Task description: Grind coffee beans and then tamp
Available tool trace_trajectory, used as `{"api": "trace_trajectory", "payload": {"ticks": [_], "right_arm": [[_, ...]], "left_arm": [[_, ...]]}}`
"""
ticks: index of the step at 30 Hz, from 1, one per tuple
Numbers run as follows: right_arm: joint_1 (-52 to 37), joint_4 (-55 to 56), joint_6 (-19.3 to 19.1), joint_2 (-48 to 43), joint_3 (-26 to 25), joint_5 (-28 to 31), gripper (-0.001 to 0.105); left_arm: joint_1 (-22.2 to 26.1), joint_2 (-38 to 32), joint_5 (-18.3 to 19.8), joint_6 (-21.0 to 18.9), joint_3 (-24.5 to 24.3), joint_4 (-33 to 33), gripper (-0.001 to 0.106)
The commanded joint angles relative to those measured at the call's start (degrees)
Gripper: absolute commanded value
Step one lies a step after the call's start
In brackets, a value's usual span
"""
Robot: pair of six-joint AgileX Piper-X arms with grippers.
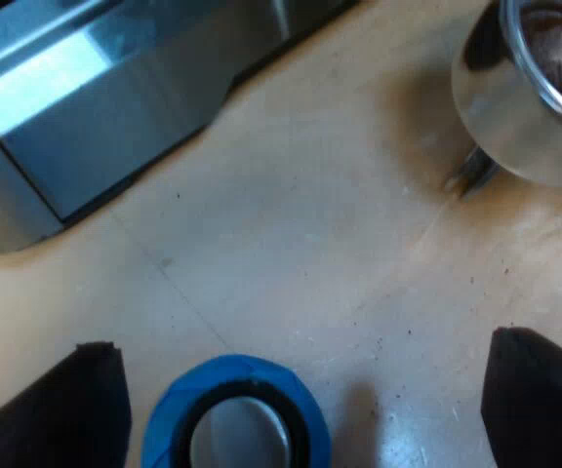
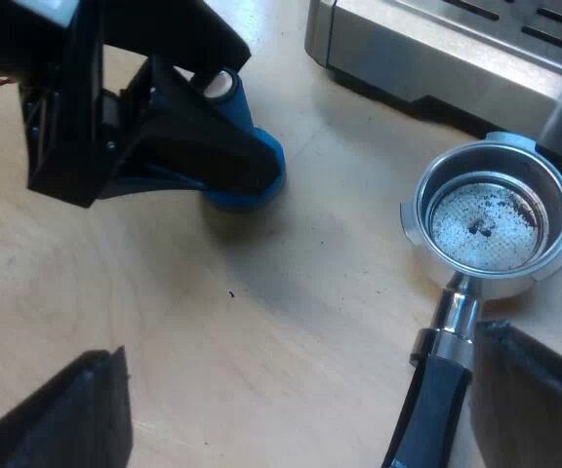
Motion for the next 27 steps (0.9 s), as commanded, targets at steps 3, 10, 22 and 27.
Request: {"api": "trace_trajectory", "payload": {"ticks": [3, 10, 22, 27], "right_arm": [[0.0, -0.4, -0.7, -0.2, -0.1, 0.5, 0.072], [0.0, -0.4, -0.7, -0.2, -0.1, 1.7, 0.072], [0.0, -0.4, -0.7, -0.2, -0.1, 1.8, 0.072], [0.0, -0.4, -0.7, -0.2, -0.1, 1.8, 0.072]], "left_arm": [[-0.3, 0.8, -0.6, -0.4, -0.1, -0.7, 0.079], [-0.3, 0.8, -3.3, -0.4, -0.1, 1.0, 0.079], [-0.3, 0.8, -4.2, -0.4, -0.7, 3.0, 0.059], [-0.3, 0.8, -4.2, -0.4, -2.0, 5.0, 0.045]]}}
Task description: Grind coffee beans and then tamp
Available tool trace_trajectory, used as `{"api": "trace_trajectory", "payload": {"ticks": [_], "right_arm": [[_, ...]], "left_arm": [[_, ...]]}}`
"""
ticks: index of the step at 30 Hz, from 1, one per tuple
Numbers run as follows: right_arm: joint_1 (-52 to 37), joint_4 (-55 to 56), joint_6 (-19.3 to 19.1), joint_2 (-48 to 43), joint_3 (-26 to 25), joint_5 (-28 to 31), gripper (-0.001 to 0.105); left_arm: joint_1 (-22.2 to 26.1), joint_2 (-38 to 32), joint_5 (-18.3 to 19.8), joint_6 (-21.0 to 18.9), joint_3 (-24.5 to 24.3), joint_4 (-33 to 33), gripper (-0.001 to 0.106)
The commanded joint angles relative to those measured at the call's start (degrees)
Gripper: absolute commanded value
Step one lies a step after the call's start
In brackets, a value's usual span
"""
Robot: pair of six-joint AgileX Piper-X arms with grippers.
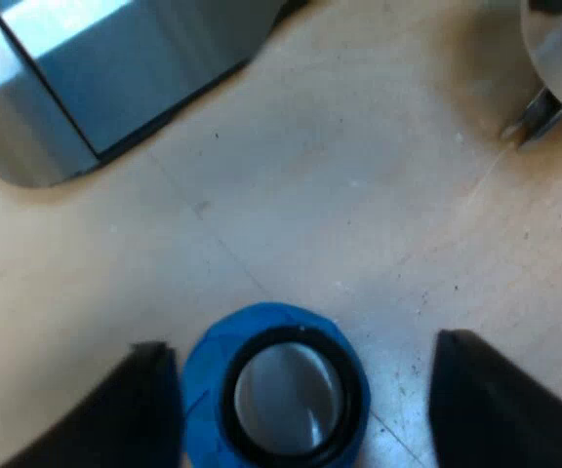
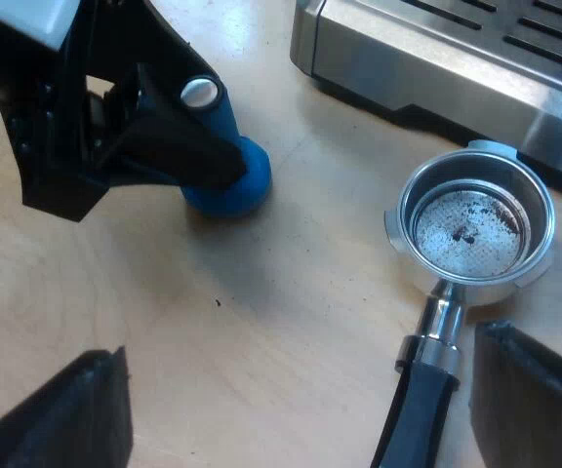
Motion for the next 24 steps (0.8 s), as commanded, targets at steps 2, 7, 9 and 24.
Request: {"api": "trace_trajectory", "payload": {"ticks": [2, 7, 9, 24], "right_arm": [[0.0, -0.4, -0.7, -0.2, -0.1, 0.4, 0.072], [0.0, -0.4, -0.7, -0.2, -0.1, 0.4, 0.072], [0.0, -0.4, -0.7, -0.2, -0.1, 0.4, 0.072], [0.0, -0.4, -0.7, -0.2, -0.1, 1.9, 0.072]], "left_arm": [[-0.3, -0.1, -0.7, -0.4, -0.5, 0.8, 0.043], [-0.3, -0.1, -0.7, -0.4, -0.5, 1.2, 0.033], [-0.3, -0.1, -0.7, -0.4, -0.5, 1.2, 0.019], [-0.3, -8.9, -0.6, -0.2, -5.8, 7.0, 0.001]]}}
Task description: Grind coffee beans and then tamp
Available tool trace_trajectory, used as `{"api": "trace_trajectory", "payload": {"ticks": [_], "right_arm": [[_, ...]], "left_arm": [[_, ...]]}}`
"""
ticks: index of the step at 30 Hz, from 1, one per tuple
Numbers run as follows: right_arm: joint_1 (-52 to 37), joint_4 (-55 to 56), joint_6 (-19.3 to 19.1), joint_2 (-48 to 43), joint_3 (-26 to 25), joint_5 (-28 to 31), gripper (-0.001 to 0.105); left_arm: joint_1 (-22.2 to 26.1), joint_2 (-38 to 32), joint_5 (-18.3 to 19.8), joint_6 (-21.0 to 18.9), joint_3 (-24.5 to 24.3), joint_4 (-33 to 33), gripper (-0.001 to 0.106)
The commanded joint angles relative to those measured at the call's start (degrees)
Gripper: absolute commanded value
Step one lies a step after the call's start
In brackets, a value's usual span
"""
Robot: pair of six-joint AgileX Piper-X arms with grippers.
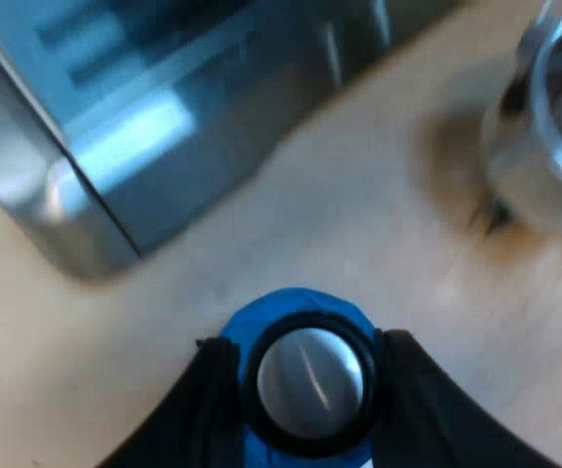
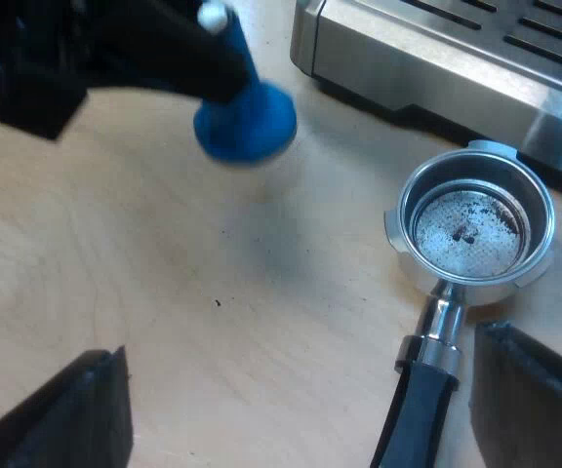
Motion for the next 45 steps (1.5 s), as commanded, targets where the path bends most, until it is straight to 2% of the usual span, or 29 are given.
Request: {"api": "trace_trajectory", "payload": {"ticks": [1, 10, 17, 19, 20, 29, 32, 39, 42, 45], "right_arm": [[0.0, -0.4, -0.7, -0.2, -0.1, 1.2, 0.072], [0.0, 0.1, 0.4, -1.3, -0.1, 1.2, 0.072], [-0.2, 5.2, 0.6, -5.6, -0.1, 5.2, 0.072], [-0.7, 7.1, 1.9, -6.1, -0.1, 5.2, 0.072], [-1.8, 9.5, 4.3, -6.6, -0.1, 5.0, 0.072], [-9.9, 11.4, 5.4, -6.8, 0.1, 1.2, 0.072], [-12.7, 11.1, 4.7, -6.8, 0.3, 0.5, 0.068], [-13.4, 7.0, 3.6, -6.8, 3.3, -2.1, 0.065], [-13.4, 5.9, 3.6, -6.8, 4.0, -2.0, 0.065], [-13.4, 5.5, 2.1, -6.8, 4.0, -2.0, 0.065]], "left_arm": [[-0.3, -2.8, -0.5, -0.1, -1.3, 2.2, 0.001], [-0.3, -12.7, -0.6, 0.5, -1.9, 9.5, 0.001], [-0.3, -18.6, -0.6, 0.5, -2.1, 14.2, 0.001], [-0.3, -19.8, -0.6, 0.5, -2.1, 14.6, 0.001], [-0.3, -20.4, -0.6, 0.5, -2.1, 14.6, 0.001], [-0.3, -21.2, 0.8, 0.5, -2.8, 14.6, 0.001], [-0.3, -21.2, 0.8, 0.5, -2.8, 14.6, 0.001], [-0.3, -21.2, 0.8, 0.5, -3.2, 15.3, 0.001], [-0.3, -20.6, -0.3, 1.5, -4.9, 17.5, 0.001], [-0.3, -19.6, -0.9, 4.3, -7.0, 18.5, 0.001]]}}
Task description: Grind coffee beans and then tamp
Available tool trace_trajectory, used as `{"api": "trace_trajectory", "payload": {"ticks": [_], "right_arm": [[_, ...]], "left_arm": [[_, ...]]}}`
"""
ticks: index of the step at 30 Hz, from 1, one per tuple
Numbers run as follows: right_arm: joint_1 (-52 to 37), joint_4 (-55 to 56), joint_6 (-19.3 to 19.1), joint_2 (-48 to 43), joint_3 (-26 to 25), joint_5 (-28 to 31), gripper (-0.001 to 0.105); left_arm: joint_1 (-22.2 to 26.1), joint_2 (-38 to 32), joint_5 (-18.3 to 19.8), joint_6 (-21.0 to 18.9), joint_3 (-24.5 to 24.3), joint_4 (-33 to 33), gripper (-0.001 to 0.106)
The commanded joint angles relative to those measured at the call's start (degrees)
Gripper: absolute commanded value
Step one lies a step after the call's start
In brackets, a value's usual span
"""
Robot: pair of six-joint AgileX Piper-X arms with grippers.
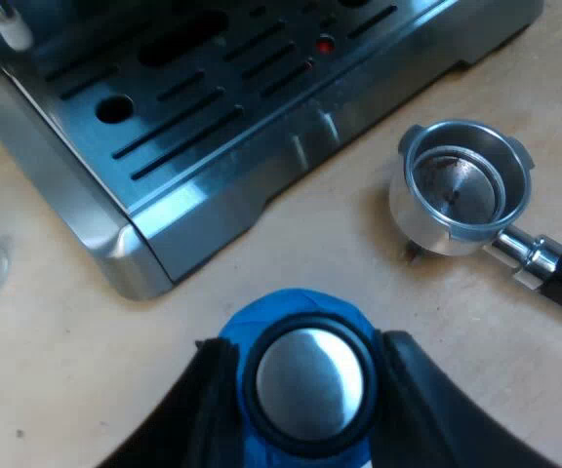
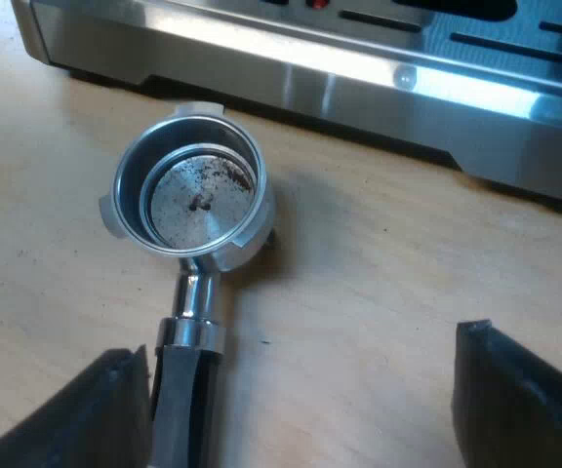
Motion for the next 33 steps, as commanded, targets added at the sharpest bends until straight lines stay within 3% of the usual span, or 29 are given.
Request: {"api": "trace_trajectory", "payload": {"ticks": [1, 9, 11, 23, 33], "right_arm": [[-0.1, -1.2, -1.7, -0.3, -0.2, 0.1, 0.065], [0.1, -4.3, -5.0, -0.3, -0.2, 0.0, 0.065], [0.1, -4.6, -5.0, -0.3, -0.2, -1.3, 0.070], [0.1, -4.6, -5.8, -0.2, -0.2, -1.6, 0.071], [0.1, -4.6, -6.1, -0.2, -0.2, -1.9, 0.071]], "left_arm": [[-0.3, 0.9, -0.8, 1.8, -2.2, -0.2, 0.001], [-0.3, 4.4, -0.8, 1.7, -4.7, 0.2, 0.001], [-0.7, 6.0, -0.5, 2.0, -6.1, 0.7, 0.001], [-12.3, 14.7, -6.1, 3.2, -12.1, 2.3, 0.001], [-15.7, 20.2, -7.3, 3.2, -17.4, 2.3, 0.001]]}}
